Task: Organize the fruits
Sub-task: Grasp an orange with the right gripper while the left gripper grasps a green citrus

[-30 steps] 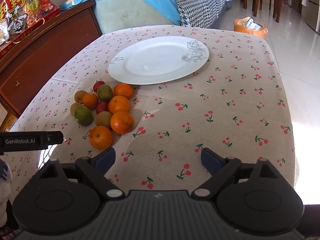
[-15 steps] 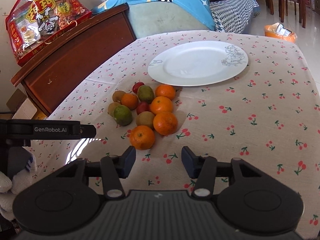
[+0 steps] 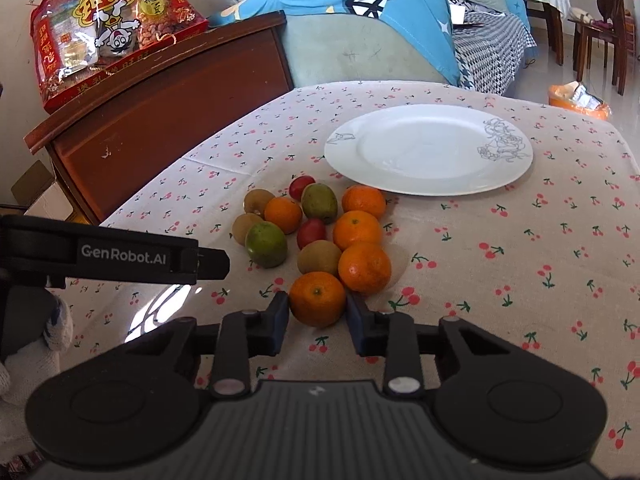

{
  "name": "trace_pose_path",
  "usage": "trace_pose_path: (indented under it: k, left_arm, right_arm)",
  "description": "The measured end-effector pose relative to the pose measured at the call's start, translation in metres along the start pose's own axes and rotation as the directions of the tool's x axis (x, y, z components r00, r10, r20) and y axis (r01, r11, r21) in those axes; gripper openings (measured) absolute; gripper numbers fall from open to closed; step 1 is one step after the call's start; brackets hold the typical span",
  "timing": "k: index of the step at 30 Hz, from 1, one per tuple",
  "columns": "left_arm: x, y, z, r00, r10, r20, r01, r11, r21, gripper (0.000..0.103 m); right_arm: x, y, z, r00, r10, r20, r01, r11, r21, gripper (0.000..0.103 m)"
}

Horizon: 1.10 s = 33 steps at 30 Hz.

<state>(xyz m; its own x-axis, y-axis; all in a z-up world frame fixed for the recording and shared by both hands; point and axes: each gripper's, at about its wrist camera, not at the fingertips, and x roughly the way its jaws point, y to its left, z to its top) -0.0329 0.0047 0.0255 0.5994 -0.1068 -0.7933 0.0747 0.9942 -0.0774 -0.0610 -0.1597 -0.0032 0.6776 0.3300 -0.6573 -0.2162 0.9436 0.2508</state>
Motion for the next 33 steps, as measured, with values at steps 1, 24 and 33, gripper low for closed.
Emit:
trace_pose_path:
  k: [1,24,33]
  left_arm:
    - [0.000,-0.001,0.000,1.000,-0.012,0.004,0.012,1.000,0.001,0.068]
    - [0.027,-0.034,0.005,0.992,-0.118,0.040,0.116,0.992,0.043,0.040]
    - [0.029,-0.037,0.005,0.992,-0.109,0.068,0.105,0.993,0.053,0.030]
  right_arm:
    - [-0.001,-0.001,0.000,1.000,0.003,-0.006,-0.003,1.000,0.004,0.031]
    - [-0.018,-0.021,-0.001,0.998,-0.020,-0.061,0.028,0.992,0.119,0.032]
    - [-0.017,-0.023,-0.001,0.998,-0.014,-0.057,0.022,0.990,0.141,0.033]
